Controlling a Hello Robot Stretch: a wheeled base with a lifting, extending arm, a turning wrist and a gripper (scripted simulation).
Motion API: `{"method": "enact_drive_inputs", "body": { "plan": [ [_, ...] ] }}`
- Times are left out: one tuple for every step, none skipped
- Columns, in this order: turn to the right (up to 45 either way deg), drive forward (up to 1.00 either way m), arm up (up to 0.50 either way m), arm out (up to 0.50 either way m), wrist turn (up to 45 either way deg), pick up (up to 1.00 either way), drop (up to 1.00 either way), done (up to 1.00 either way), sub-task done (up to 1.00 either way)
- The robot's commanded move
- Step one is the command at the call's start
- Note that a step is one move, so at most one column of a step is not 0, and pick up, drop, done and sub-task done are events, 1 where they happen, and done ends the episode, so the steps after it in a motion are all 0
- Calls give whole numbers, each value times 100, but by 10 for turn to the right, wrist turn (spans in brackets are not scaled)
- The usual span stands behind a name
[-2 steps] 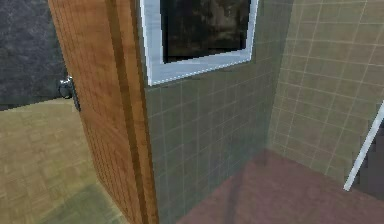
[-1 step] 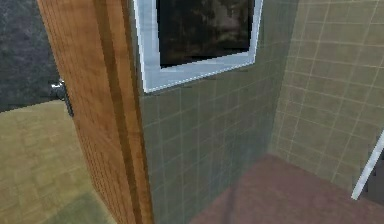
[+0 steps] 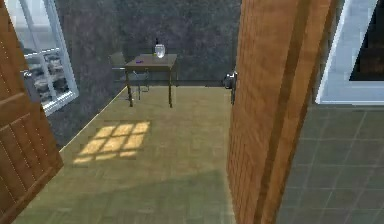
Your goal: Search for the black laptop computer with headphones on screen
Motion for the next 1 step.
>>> {"method": "enact_drive_inputs", "body": {
  "plan": [
    [-450,0,0,0,0,0,0,0,0]
  ]
}}
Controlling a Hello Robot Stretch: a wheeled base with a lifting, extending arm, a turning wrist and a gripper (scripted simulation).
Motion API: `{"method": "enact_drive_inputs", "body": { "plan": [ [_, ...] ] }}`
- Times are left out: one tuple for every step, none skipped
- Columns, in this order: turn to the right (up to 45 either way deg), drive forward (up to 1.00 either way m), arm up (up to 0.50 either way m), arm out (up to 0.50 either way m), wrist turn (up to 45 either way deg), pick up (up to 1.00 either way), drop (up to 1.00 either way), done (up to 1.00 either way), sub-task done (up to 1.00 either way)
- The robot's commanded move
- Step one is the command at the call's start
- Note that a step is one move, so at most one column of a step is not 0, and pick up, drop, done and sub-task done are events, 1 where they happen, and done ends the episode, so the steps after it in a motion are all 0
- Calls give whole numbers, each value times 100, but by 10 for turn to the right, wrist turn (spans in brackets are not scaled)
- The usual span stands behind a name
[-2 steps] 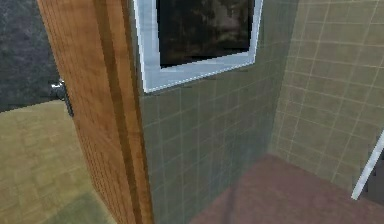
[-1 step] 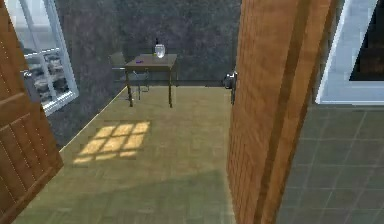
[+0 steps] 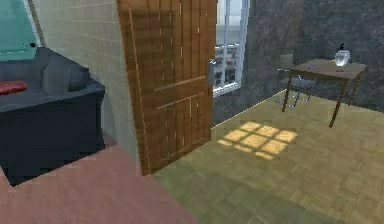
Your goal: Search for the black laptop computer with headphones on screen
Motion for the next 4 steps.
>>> {"method": "enact_drive_inputs", "body": {
  "plan": [
    [-90,0,0,0,0,0,0,0,0],
    [0,40,0,0,0,0,0,0,0],
    [-330,0,0,0,0,0,0,0,0],
    [0,75,0,0,0,0,0,0,0]
  ]
}}
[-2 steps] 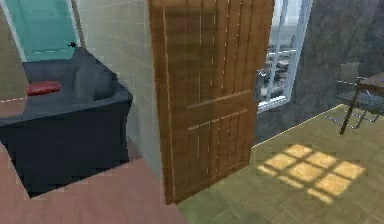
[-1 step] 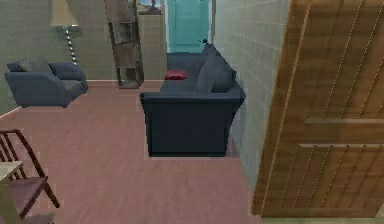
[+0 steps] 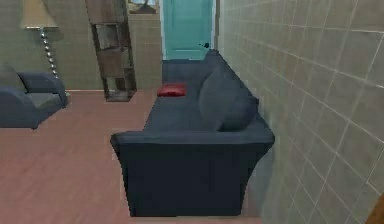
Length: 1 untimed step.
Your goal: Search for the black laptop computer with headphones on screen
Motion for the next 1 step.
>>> {"method": "enact_drive_inputs", "body": {
  "plan": [
    [-450,0,0,0,0,0,0,0,0]
  ]
}}
